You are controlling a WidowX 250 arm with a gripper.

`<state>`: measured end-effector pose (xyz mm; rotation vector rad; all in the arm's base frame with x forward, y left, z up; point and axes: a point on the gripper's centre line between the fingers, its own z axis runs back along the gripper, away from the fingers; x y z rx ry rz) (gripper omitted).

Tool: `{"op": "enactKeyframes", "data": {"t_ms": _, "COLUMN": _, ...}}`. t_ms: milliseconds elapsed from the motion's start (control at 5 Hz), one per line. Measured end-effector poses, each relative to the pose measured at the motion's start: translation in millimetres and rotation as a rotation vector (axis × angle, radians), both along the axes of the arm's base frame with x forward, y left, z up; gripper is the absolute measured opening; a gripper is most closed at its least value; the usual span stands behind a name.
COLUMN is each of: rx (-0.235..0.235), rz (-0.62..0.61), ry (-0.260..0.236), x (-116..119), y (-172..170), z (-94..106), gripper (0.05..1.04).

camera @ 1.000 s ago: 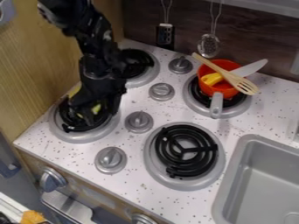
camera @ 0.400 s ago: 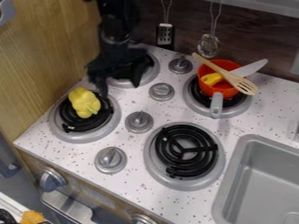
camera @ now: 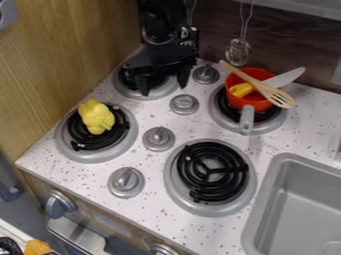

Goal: Move the yellow bell pepper to the lower left burner

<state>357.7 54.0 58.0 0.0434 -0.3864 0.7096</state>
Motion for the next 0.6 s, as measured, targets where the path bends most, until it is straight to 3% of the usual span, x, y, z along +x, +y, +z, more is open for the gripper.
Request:
{"op": "enactKeyframes", "data": {"t_ms": 200, "rx": 0.060, "rz": -0.164, "ry": -0.010, "x": 8, "y": -14, "z": 0.1, "gripper": 0.999}}
{"op": "enactKeyframes", "data": {"t_ms": 400, "rx": 0.075, "rz": -0.271, "ry": 0.006, "x": 14, "y": -26, "z": 3.0, "gripper": 0.999}}
{"op": "enactKeyframes", "data": {"t_ms": 600, "rx": 0.047, "rz": -0.248, "ry": 0.084, "x": 5, "y": -51, "z": 4.0, "gripper": 0.999}}
